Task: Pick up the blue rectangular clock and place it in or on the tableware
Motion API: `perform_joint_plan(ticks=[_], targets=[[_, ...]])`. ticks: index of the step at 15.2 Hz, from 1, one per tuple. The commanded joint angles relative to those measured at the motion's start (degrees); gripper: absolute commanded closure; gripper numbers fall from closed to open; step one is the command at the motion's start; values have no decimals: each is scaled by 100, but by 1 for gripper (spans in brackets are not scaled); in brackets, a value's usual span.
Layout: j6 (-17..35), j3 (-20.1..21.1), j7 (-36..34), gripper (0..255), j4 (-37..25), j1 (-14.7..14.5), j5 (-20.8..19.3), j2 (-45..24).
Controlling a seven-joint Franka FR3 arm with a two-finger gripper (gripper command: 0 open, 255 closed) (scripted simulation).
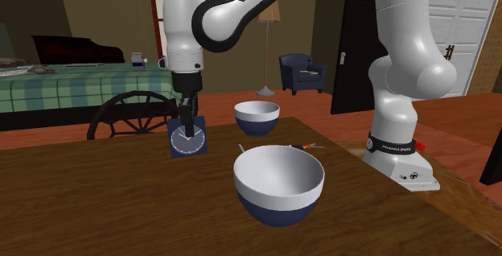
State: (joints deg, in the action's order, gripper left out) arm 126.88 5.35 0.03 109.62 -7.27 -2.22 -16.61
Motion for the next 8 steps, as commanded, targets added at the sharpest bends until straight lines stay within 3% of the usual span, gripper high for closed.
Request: perform_joint_plan(ticks=[1, 8], targets=[[5, -5, -1, 255, 3, 3, -3, -6], [-466, 7, 23, 255, -226, 11, 32, 238]])
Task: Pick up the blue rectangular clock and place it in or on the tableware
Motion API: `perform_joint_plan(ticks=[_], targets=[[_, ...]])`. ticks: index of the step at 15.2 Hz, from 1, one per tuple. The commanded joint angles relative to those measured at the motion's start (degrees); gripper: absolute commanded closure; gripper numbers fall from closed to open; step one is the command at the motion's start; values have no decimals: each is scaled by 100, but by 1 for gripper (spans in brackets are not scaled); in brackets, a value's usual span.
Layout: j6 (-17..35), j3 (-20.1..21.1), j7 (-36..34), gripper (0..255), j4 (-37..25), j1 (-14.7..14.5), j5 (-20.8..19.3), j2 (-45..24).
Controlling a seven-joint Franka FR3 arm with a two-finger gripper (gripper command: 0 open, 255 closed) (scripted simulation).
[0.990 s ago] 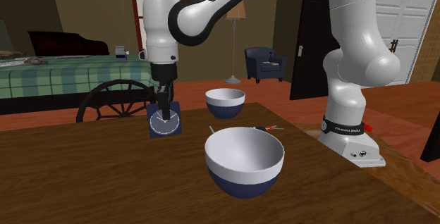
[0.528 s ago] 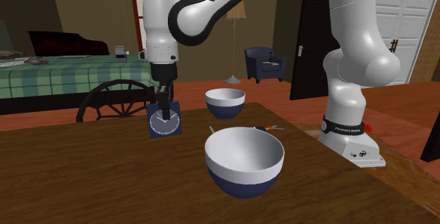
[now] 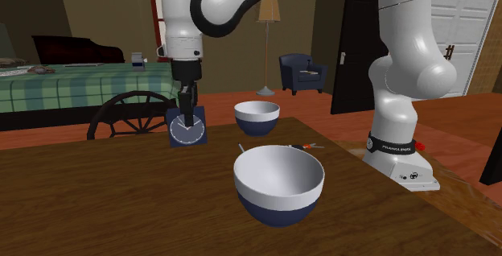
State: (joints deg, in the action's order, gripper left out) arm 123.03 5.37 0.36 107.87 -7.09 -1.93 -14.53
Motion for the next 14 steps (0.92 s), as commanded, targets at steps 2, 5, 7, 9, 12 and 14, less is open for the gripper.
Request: perform_joint_plan(ticks=[2, 5, 7, 9, 12, 14], targets=[[-218, 7, -4, 255, -128, -5, 11, 90], [-426, 11, 5, 255, -253, -3, 23, 173], [-566, 12, 10, 255, -344, -2, 30, 223], [-707, 14, 15, 255, -439, -1, 36, 268], [-921, 16, 21, 255, -593, -1, 45, 329], [-1065, 17, 25, 255, -703, 0, 49, 363]])
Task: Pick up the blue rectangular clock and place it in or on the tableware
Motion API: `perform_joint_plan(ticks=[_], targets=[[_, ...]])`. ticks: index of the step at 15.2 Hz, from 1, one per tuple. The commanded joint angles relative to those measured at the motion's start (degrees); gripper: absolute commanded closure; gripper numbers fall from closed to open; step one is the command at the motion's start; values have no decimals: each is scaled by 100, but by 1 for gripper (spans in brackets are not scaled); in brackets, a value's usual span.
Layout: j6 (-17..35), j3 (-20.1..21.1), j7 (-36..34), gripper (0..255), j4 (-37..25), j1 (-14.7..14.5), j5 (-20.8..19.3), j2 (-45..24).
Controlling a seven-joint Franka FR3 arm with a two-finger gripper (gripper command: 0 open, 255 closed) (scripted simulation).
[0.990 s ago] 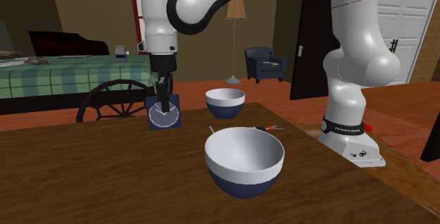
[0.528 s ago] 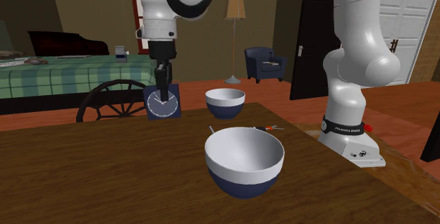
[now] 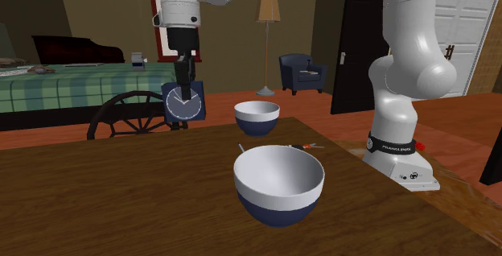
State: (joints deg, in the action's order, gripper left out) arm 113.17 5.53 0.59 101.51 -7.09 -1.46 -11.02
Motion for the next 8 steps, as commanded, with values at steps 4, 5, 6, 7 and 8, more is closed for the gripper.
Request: perform_joint_plan(ticks=[4, 5, 6, 7, 8], targets=[[-370, 3, 8, 255, -303, 0, 10, 67], [-444, 3, 9, 255, -366, 0, 12, 78], [-518, 4, 11, 255, -430, 0, 13, 87], [-593, 4, 12, 255, -497, -1, 14, 96], [-667, 4, 13, 255, -564, -1, 15, 103]])
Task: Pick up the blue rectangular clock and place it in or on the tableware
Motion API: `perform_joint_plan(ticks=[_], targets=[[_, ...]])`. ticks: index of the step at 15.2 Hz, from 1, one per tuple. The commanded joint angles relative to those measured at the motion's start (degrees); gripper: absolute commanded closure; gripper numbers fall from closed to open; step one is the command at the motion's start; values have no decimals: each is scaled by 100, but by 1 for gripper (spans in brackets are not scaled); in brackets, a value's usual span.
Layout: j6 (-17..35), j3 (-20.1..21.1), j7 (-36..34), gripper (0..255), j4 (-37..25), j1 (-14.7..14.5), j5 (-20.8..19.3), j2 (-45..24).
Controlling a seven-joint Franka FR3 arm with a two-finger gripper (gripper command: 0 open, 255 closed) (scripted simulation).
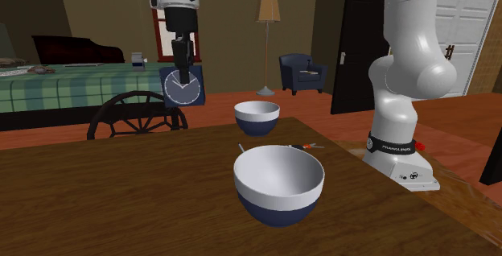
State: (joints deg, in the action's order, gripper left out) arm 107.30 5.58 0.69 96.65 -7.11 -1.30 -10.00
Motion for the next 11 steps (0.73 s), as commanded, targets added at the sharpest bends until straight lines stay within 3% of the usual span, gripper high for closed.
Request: perform_joint_plan(ticks=[1, 3, 11], targets=[[-156, 0, 4, 255, -148, 0, 1, 7], [-282, 1, 5, 255, -267, -1, 2, 13], [-29, -298, 677, 255, 1576, 347, 137, 1613]])
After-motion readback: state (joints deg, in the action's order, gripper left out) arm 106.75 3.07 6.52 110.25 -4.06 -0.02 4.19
